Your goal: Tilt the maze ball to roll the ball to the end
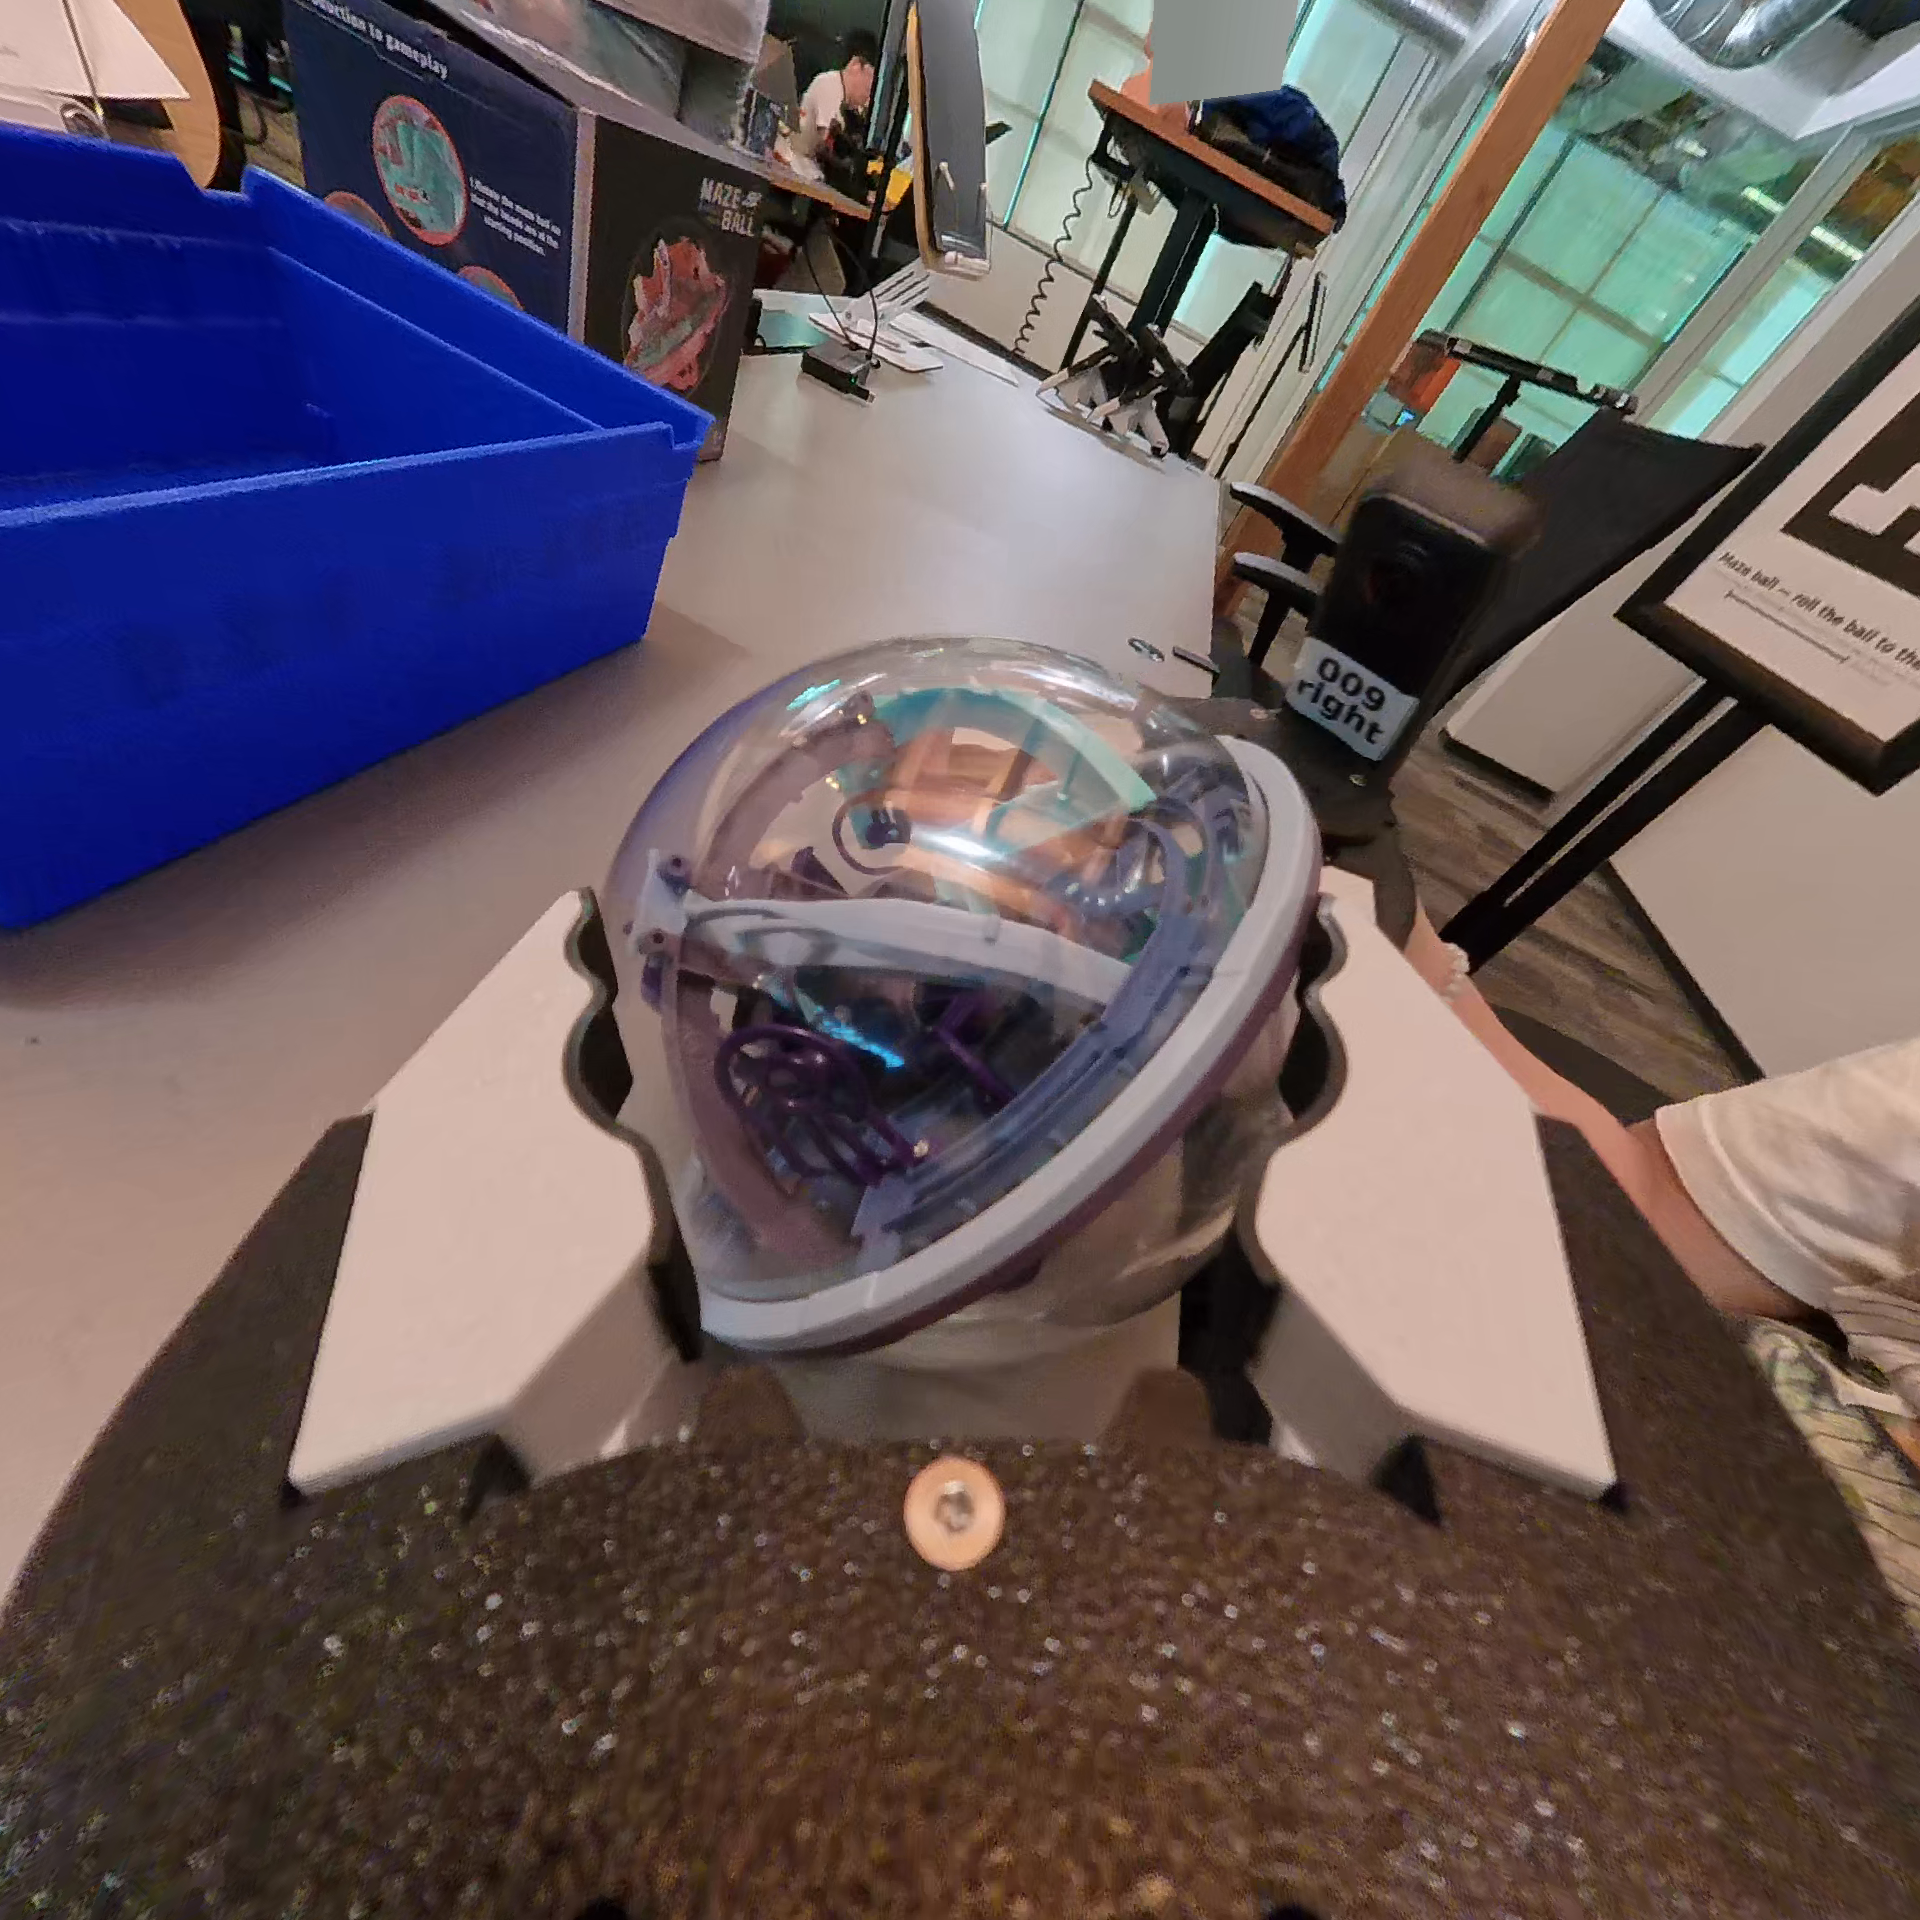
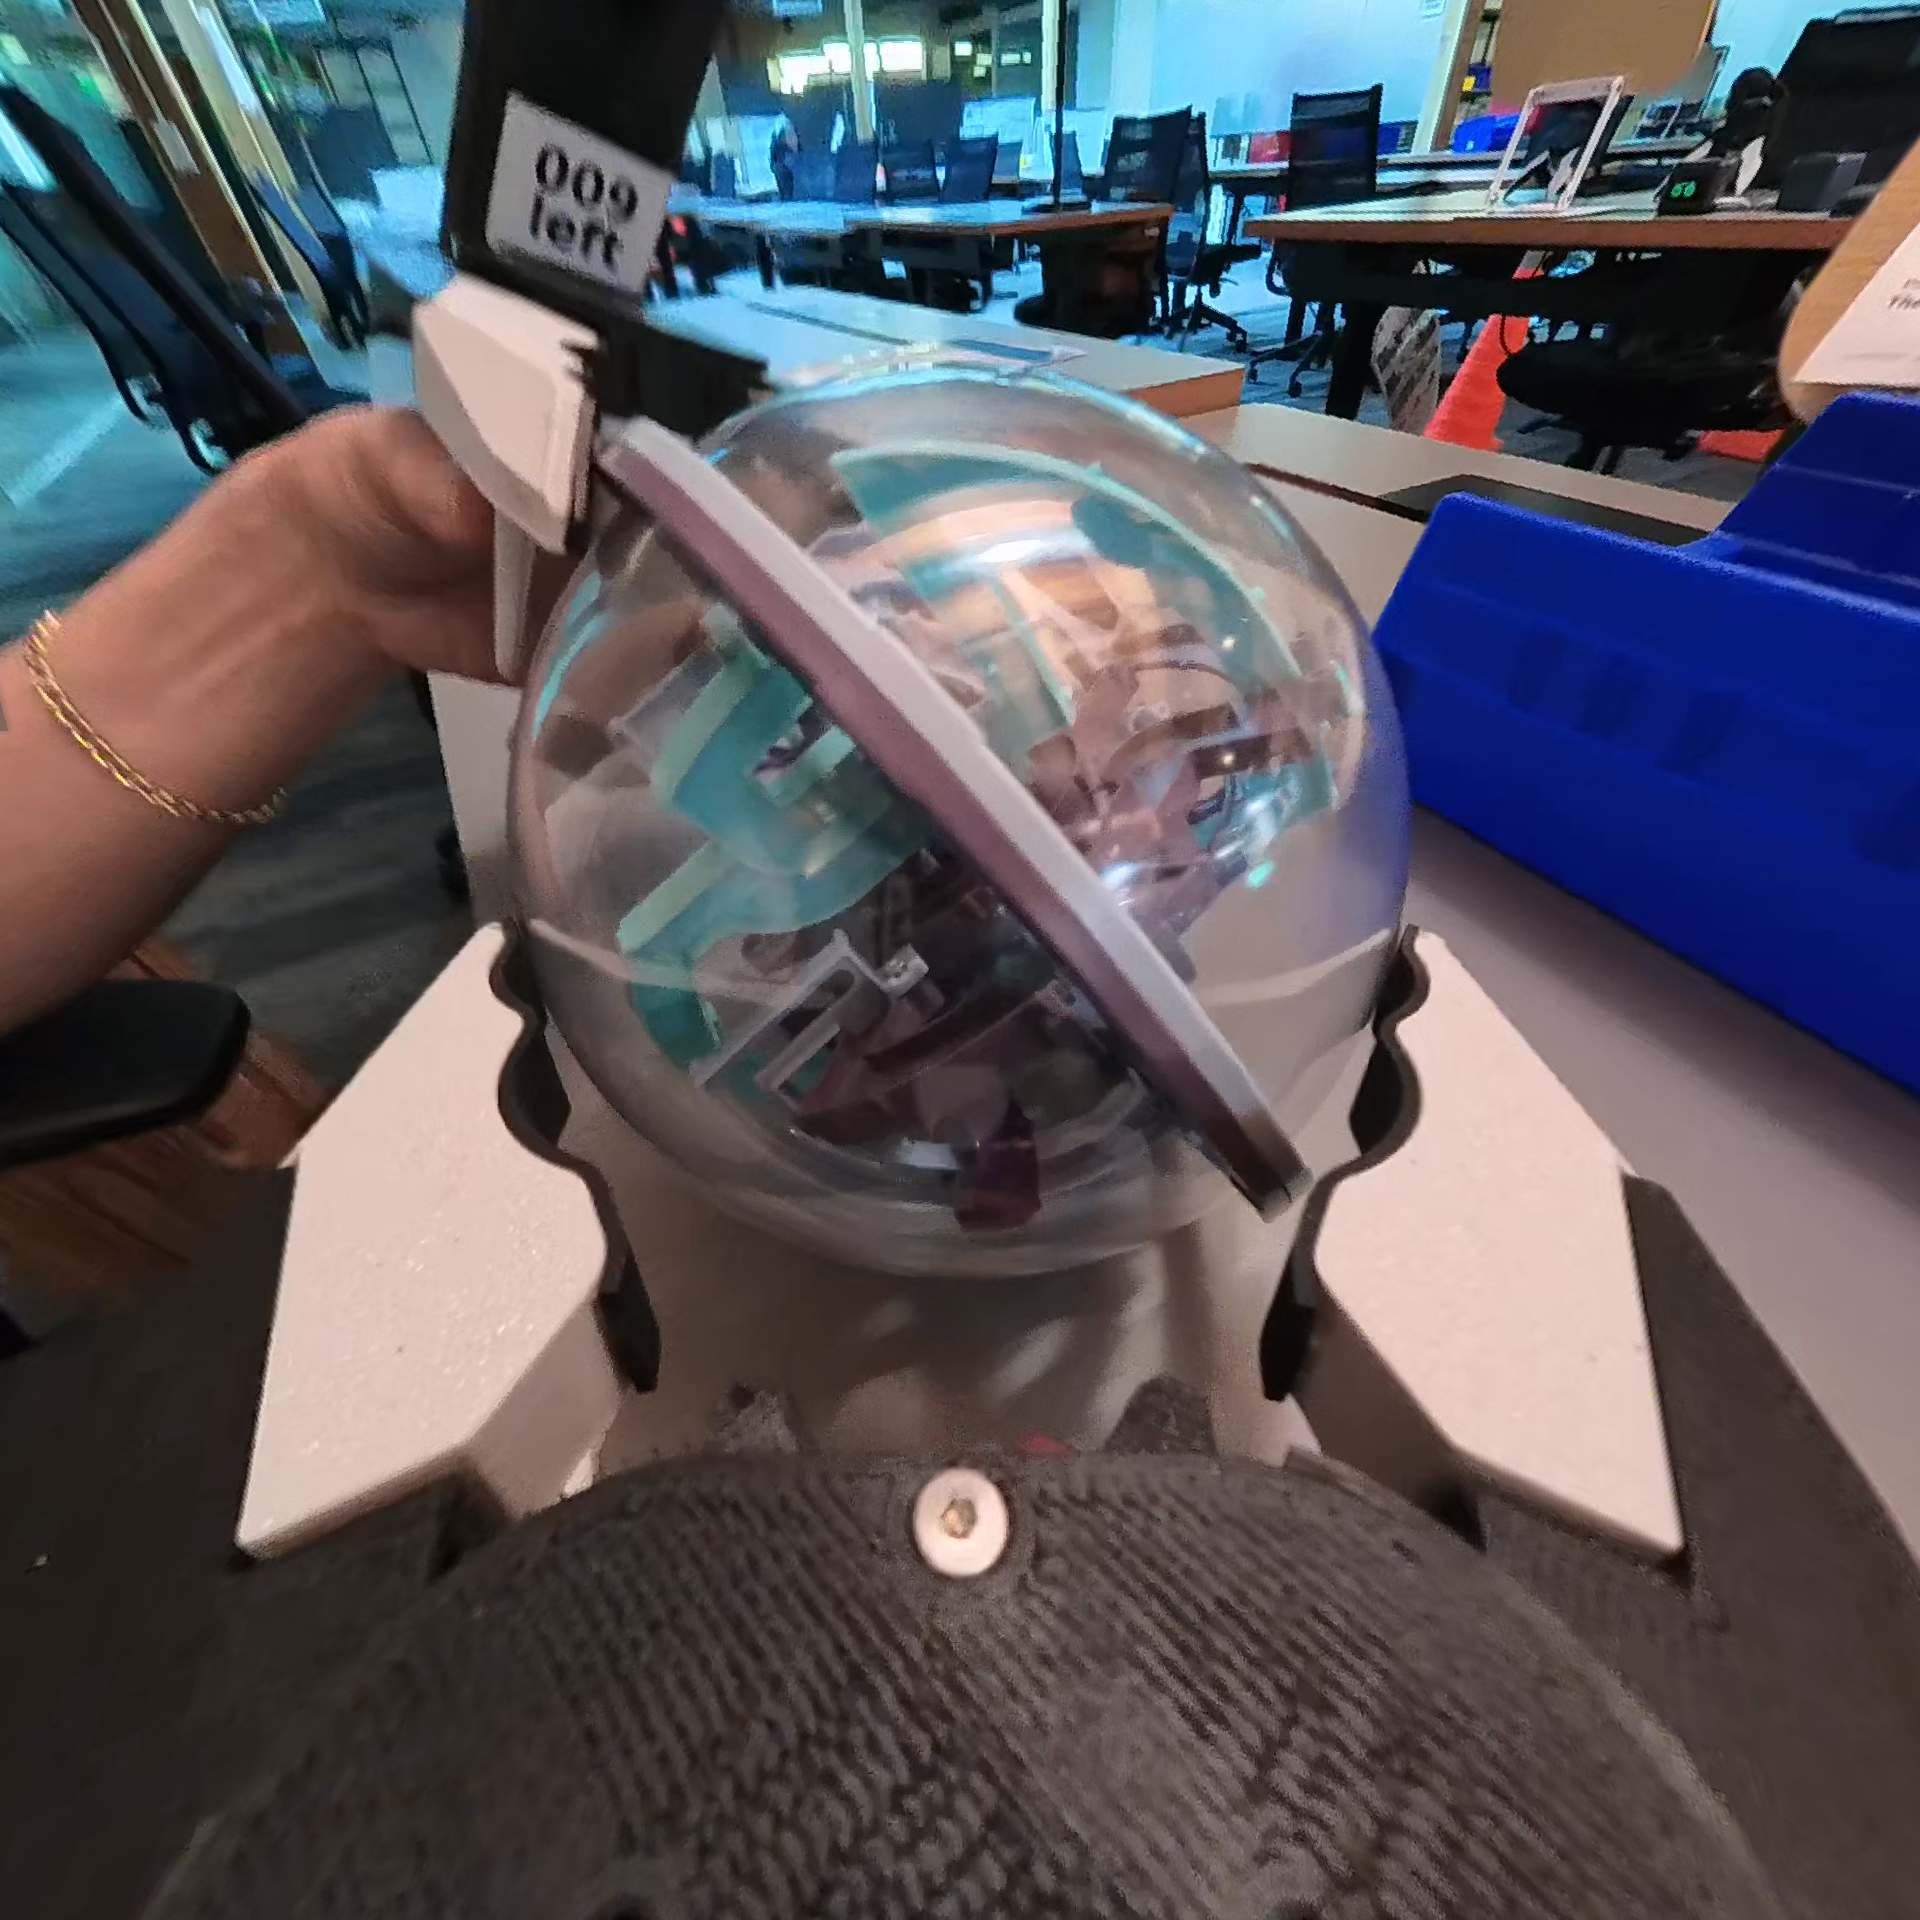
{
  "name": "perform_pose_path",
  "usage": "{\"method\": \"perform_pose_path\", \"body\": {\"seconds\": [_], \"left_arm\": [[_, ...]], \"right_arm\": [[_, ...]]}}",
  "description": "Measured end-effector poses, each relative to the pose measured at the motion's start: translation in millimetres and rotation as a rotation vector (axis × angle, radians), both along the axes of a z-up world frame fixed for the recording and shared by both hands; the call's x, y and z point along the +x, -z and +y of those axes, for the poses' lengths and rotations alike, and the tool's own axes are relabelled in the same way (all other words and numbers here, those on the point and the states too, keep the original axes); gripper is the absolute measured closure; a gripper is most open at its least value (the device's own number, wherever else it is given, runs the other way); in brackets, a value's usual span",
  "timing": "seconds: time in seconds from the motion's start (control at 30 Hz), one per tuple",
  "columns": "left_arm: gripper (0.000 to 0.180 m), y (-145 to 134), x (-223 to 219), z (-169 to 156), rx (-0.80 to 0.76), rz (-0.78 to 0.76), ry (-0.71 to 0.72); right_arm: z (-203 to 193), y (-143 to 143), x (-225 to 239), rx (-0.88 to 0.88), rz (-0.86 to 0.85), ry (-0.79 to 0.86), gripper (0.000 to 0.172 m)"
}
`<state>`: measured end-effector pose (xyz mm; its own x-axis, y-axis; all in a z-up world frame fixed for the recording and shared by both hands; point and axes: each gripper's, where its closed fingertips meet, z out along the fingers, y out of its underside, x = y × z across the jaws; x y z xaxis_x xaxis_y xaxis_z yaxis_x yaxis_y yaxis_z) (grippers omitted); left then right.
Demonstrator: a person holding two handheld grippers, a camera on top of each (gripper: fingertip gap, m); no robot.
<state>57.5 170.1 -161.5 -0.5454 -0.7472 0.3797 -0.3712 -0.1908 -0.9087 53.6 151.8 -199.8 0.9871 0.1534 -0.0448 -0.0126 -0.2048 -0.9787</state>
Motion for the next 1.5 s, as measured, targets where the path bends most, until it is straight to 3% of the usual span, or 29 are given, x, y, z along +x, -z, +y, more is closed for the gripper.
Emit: {"method": "perform_pose_path", "body": {"seconds": [0.17, 0.27, 0.47, 0.93, 1.2, 1.3, 1.5], "left_arm": [[0.054, -3.4, 9.2, -9.4, 0.017, -0.022, -0.044], [0.054, -3.4, 11.9, -10.7, 0.038, -0.026, -0.065], [0.054, -3.7, 13.6, -10.4, 0.028, -0.028, -0.077], [0.058, -6.0, 17.6, -7.9, -0.041, -0.120, -0.067], [0.046, -2.4, 20.7, -4.9, -0.075, -0.111, -0.076], [0.034, 0.8, 19.8, -7.6, -0.113, -0.085, -0.054], [0.031, 1.6, 14.9, -11.4, -0.124, -0.108, 0.002]], "right_arm": [[-4.8, 13.2, 8.6, -0.097, -0.309, 0.060, 0.014], [-7.2, 2.5, 10.1, -0.059, -0.443, 0.074, 0.019], [-2.0, -4.8, 6.3, -0.037, -0.601, 0.089, 0.017], [-4.8, -1.5, 13.9, -0.005, -0.497, 0.093, 0.018], [-4.8, 4.5, 15.7, -0.019, -0.499, 0.087, 0.023], [-6.8, 8.9, 15.5, -0.037, -0.498, 0.075, 0.023], [-9.1, 12.6, 16.8, -0.045, -0.484, 0.067, 0.023]]}}
